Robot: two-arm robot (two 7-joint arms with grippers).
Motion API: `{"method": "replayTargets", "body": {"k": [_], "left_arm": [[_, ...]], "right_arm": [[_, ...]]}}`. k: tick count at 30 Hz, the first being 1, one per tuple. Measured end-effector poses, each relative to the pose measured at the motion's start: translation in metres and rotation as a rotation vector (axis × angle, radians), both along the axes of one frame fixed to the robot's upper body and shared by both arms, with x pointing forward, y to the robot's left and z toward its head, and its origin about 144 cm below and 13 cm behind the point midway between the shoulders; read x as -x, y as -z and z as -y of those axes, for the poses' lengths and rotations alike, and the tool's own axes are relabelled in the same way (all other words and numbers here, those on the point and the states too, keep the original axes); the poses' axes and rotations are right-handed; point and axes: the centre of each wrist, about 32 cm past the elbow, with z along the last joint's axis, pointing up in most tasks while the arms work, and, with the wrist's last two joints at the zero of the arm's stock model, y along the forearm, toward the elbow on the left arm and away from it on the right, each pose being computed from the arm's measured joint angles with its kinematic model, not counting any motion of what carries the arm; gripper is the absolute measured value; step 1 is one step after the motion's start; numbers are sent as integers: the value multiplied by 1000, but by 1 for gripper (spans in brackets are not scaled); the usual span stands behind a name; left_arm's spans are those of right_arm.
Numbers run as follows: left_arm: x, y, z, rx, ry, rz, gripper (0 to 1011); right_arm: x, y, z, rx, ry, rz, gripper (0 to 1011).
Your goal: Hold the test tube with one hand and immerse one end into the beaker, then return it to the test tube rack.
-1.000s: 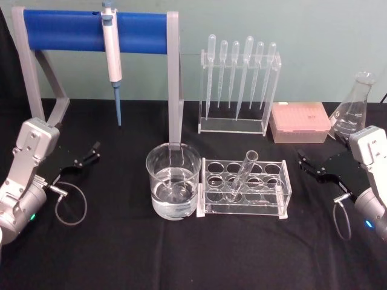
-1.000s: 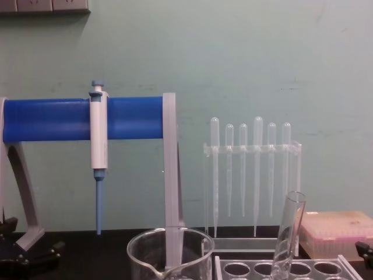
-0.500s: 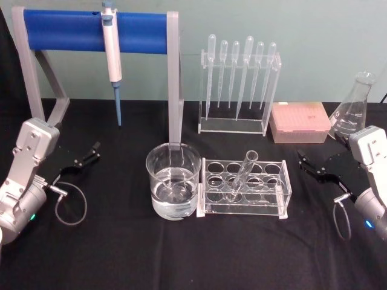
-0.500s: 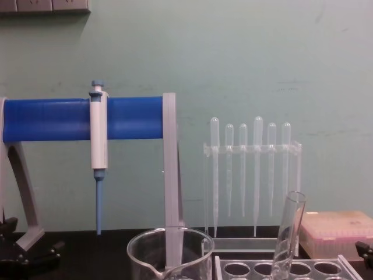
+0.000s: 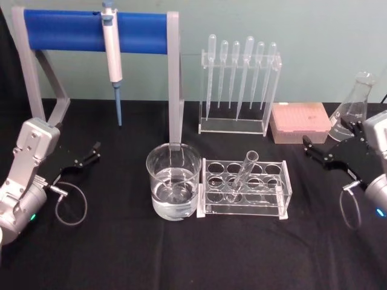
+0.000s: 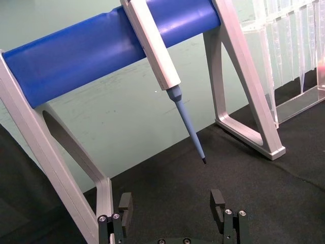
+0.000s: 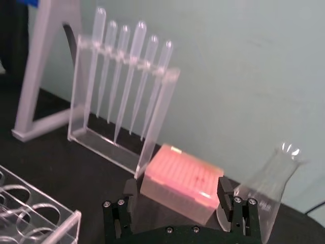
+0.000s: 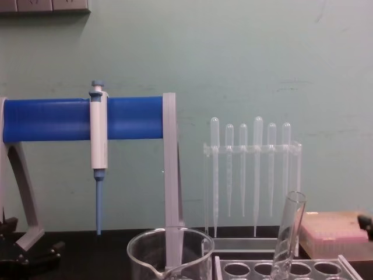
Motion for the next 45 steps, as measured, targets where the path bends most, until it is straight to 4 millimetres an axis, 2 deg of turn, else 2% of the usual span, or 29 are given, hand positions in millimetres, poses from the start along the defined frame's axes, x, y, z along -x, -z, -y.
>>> {"method": "replayTargets", "body": {"k": [8, 14, 18, 25, 45], "left_arm": [[0, 0, 0, 0, 0, 0, 1000], [0, 0, 0, 0, 0, 0, 1000], [0, 0, 0, 0, 0, 0, 1000], [0, 0, 0, 0, 0, 0, 1000], [0, 0, 0, 0, 0, 0, 1000]], "right_arm": [[12, -36, 18, -44, -148, -13, 1000], [24, -48, 33, -59, -423, -102, 1002], [26, -44, 37, -55, -581, -154, 1002], [23, -37, 31, -57, -699, -174, 1002], [-4, -24, -7, -168, -708, -243, 1002]]}}
